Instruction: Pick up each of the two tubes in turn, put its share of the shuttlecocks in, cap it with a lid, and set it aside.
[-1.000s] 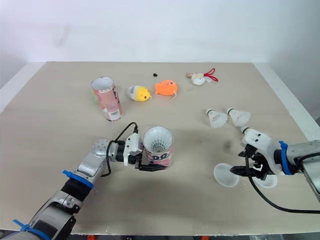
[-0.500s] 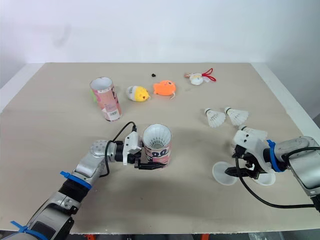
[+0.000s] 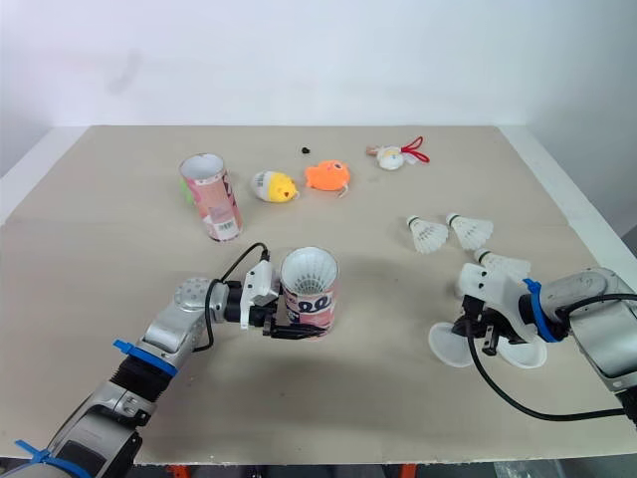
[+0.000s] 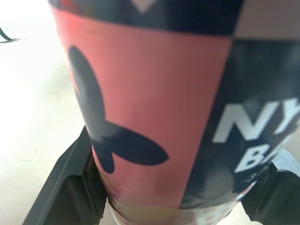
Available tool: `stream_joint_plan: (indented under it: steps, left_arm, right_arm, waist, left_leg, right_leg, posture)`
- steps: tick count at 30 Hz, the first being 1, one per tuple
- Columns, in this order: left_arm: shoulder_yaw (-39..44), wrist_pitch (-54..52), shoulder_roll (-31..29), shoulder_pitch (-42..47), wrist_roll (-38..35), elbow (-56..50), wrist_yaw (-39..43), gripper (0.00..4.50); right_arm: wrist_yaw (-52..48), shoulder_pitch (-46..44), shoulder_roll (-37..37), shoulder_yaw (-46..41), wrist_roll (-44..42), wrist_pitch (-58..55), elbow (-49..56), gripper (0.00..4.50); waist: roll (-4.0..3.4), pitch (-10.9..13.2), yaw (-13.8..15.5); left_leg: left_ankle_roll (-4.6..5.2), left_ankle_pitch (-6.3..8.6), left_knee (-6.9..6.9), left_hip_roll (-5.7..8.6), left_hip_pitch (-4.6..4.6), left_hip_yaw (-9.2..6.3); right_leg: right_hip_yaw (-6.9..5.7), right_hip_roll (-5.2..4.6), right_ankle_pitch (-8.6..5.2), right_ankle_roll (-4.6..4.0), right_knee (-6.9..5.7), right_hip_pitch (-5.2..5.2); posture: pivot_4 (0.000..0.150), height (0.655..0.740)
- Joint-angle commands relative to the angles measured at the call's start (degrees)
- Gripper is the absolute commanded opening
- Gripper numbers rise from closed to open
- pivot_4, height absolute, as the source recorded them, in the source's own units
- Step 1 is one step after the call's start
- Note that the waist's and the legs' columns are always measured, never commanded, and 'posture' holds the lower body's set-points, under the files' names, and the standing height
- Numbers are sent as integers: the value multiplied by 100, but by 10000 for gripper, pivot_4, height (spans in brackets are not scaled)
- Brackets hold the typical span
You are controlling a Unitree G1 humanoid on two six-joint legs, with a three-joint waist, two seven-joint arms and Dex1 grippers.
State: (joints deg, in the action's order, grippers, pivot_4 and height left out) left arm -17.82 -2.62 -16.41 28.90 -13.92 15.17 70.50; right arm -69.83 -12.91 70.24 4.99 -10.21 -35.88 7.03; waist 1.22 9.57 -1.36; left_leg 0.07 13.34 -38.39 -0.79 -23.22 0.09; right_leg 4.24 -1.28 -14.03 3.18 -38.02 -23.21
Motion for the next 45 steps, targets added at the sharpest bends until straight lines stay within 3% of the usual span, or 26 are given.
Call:
stream_joint_plan:
  steps: [1, 10, 15, 21, 29, 37, 45]
  left_arm:
    - [-106, -120, -124, -74, 183, 174, 28, 31833]
    - [-132, -67, -121, -35, 205, 291, 45, 31833]
    - [-125, -133, -68, 17, 128, 350, 99, 31833]
    - [-308, -418, -170, 78, 185, 315, 413, 31833]
    - [-324, -425, -307, 220, 248, 448, 549, 31833]
    - [-341, -431, -315, 161, 257, 319, 450, 31833]
    - [-329, -463, -356, 125, 245, 261, 408, 31833]
  right_arm:
    - [-61, -174, 21, 18, 45, -32, 13, 489]
    - [-840, -1261, 45, -817, -1644, -972, 920, 489]
    - [-920, -2411, -99, -678, -2192, -1375, 1082, 489]
    - [-924, -3984, -782, 481, -1729, -1291, 785, 489]
    - [-1193, -5438, -1828, 1582, -986, -743, 200, 489]
    - [-1757, -5648, -2118, 2202, -392, 39, 361, 489]
    - [-1676, -5639, -2427, 2358, 169, 444, 524, 489]
  waist:
    - [0, 0, -1]
    - [-20, 1, 0]
    - [-19, 1, 1]
    - [-20, 1, -11]
    - [-24, -1, -15]
    - [-24, -1, -4]
    - [-24, -2, -10]
  left_leg:
    - [0, 0, 0, -1, 0, 0]
    - [0, 0, 2, -2, -1, -4]
    - [0, 0, 2, -4, -1, -6]
    - [0, 0, 2, -10, -2, 0]
    - [-2, 13, 18, -13, -10, -4]
    - [-1, 14, 27, -9, -11, -25]
    - [-1, 13, 26, -14, -1, -27]
  right_leg:
    - [0, 0, 0, 0, 0, 0]
    - [0, 2, 2, -3, 0, -3]
    - [-3, 0, 1, -5, 0, -3]
    - [-3, -1, 4, -13, 1, -13]
    - [-7, 1, -1, -58, 0, -25]
    - [-18, 0, -13, -64, -1, -19]
    - [-28, 8, -10, -67, -6, -16]
  posture:
    - [1500, 7400]
    - [1500, 7400]
    - [1500, 7400]
    - [1500, 7400]
    - [1500, 7400]
    - [1500, 7400]
    - [1500, 7400]
